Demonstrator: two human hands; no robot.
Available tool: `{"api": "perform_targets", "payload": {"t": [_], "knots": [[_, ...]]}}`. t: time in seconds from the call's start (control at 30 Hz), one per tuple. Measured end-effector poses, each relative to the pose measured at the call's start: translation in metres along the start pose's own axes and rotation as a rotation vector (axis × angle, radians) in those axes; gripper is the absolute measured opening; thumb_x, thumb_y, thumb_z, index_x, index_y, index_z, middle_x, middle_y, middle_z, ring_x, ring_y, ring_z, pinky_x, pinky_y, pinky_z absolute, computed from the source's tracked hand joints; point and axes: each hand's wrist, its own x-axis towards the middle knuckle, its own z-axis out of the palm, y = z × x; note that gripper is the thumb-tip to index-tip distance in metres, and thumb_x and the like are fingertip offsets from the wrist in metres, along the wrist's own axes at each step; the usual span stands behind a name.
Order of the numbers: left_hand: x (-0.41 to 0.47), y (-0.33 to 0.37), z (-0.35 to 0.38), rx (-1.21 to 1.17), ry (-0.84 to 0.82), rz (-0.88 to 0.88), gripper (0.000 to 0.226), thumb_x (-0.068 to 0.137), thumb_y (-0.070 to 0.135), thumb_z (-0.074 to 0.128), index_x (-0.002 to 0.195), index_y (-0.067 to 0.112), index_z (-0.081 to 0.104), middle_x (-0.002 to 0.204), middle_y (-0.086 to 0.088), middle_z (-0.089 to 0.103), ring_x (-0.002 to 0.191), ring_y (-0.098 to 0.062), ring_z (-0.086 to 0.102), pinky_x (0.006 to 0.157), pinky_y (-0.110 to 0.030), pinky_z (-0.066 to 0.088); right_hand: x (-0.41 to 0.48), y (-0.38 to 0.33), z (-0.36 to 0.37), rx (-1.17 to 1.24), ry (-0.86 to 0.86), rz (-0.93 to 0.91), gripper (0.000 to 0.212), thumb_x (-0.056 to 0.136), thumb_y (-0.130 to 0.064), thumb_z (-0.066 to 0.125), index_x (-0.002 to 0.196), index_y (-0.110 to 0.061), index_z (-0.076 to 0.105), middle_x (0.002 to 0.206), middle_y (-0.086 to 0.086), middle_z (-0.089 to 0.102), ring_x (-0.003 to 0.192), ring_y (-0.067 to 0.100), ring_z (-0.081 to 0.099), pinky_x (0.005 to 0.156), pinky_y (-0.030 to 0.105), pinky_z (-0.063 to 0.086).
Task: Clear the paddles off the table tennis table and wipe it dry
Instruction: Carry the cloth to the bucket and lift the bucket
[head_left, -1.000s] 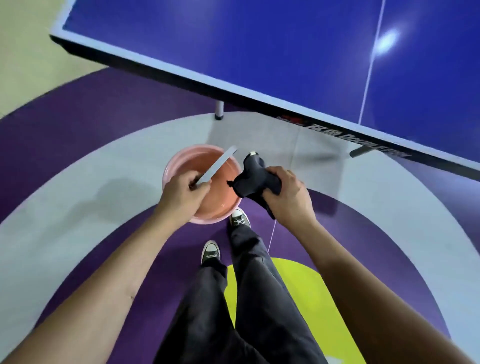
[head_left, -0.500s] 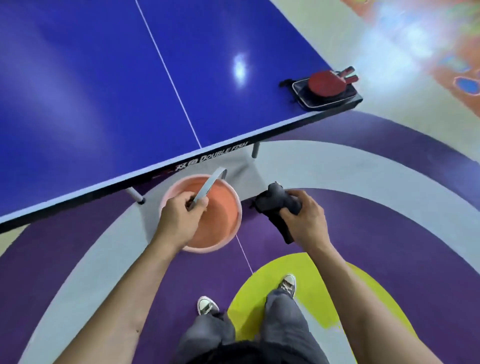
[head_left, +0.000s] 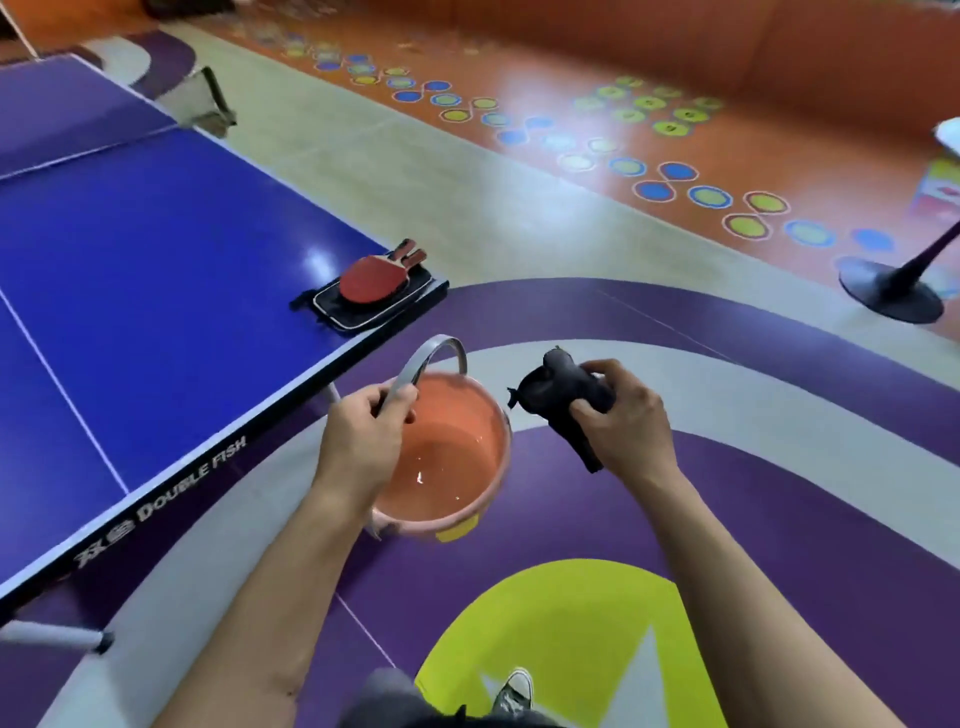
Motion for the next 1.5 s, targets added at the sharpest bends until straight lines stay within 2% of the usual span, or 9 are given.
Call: {"api": "perform_targets", "payload": {"t": [0.2, 0.3, 0.47, 0.6, 0.73, 0.97, 1.2, 1.33, 1.5], "knots": [[0.040, 0.080, 0.129, -0.105, -0.159, 0.049, 0.028, 0.089, 0.046, 0.064, 0.079, 0.021, 0.073, 0.060, 0.014, 0.061, 0.044, -0.003, 0.044, 0.058, -0.031, 0.039, 0.057, 0.076, -0.093, 0.023, 0.171, 0.101, 0.036, 0.082, -0.026, 0.066, 0.118, -0.029, 0.063, 0.098, 0.000, 0.069, 0.090, 0.022, 0.063, 0.075, 0.033, 0.049], [0.058, 0.114, 0.198, -0.101, -0.246, 0.075, 0.026, 0.082, 0.052, 0.062, 0.078, 0.030, 0.074, 0.064, 0.014, 0.064, 0.049, -0.005, 0.048, 0.057, -0.030, 0.040, 0.082, 0.113, -0.125, 0.043, 0.259, 0.176, 0.038, 0.082, -0.026, 0.067, 0.120, -0.028, 0.063, 0.101, 0.001, 0.069, 0.092, 0.022, 0.063, 0.077, 0.035, 0.052], [0.106, 0.158, 0.322, -0.078, -0.359, 0.116, 0.025, 0.095, 0.039, 0.064, 0.083, 0.020, 0.075, 0.063, 0.014, 0.066, 0.050, -0.004, 0.049, 0.063, -0.033, 0.041, 0.140, 0.190, -0.172, 0.032, 0.339, 0.291, 0.038, 0.084, -0.025, 0.067, 0.121, -0.026, 0.063, 0.103, 0.001, 0.069, 0.094, 0.022, 0.063, 0.078, 0.035, 0.054], [0.132, 0.175, 0.414, -0.031, -0.487, 0.163, 0.021, 0.097, 0.040, 0.063, 0.085, 0.029, 0.076, 0.068, 0.015, 0.068, 0.054, 0.000, 0.056, 0.060, -0.031, 0.046, 0.194, 0.249, -0.205, 0.047, 0.384, 0.396, 0.035, 0.083, -0.025, 0.066, 0.118, -0.030, 0.062, 0.100, -0.003, 0.068, 0.093, 0.020, 0.062, 0.076, 0.033, 0.052], [0.165, 0.209, 0.507, 0.002, -0.618, 0.160, 0.019, 0.097, 0.041, 0.062, 0.090, 0.030, 0.076, 0.071, 0.015, 0.069, 0.067, -0.010, 0.059, 0.069, -0.037, 0.049, 0.251, 0.308, -0.242, 0.039, 0.419, 0.528, 0.034, 0.083, -0.028, 0.067, 0.117, -0.031, 0.063, 0.101, -0.003, 0.068, 0.094, 0.020, 0.063, 0.078, 0.033, 0.053], [0.206, 0.283, 0.666, 0.043, -0.756, 0.202, 0.023, 0.097, 0.038, 0.062, 0.084, 0.027, 0.077, 0.069, 0.012, 0.066, 0.063, -0.012, 0.052, 0.068, -0.039, 0.043, 0.340, 0.400, -0.319, 0.050, 0.527, 0.604, 0.033, 0.082, -0.026, 0.069, 0.115, -0.029, 0.064, 0.100, -0.003, 0.068, 0.092, 0.021, 0.061, 0.076, 0.031, 0.050], [0.232, 0.347, 0.852, 0.037, -0.760, 0.170, 0.026, 0.096, 0.031, 0.064, 0.080, 0.016, 0.077, 0.068, 0.006, 0.064, 0.062, -0.016, 0.048, 0.066, -0.039, 0.040, 0.438, 0.528, -0.419, 0.055, 0.585, 0.656, 0.027, 0.081, -0.027, 0.070, 0.107, -0.028, 0.064, 0.095, -0.007, 0.067, 0.088, 0.019, 0.061, 0.074, 0.030, 0.048], [0.242, 0.391, 0.943, -0.005, -0.759, 0.118, 0.023, 0.096, 0.027, 0.065, 0.080, 0.020, 0.080, 0.068, 0.004, 0.064, 0.049, -0.007, 0.045, 0.054, -0.029, 0.039, 0.494, 0.598, -0.479, 0.057, 0.569, 0.682, 0.029, 0.081, -0.027, 0.070, 0.110, -0.028, 0.063, 0.098, -0.003, 0.068, 0.089, 0.022, 0.063, 0.074, 0.032, 0.051], [0.259, 0.455, 1.061, -0.074, -0.754, 0.145, 0.022, 0.095, 0.027, 0.066, 0.080, 0.018, 0.079, 0.068, 0.002, 0.064, 0.048, -0.006, 0.045, 0.056, -0.030, 0.037, 0.578, 0.672, -0.558, 0.036, 0.559, 0.678, 0.031, 0.081, -0.026, 0.071, 0.111, -0.027, 0.065, 0.100, -0.001, 0.070, 0.092, 0.023, 0.064, 0.074, 0.031, 0.050]]}}
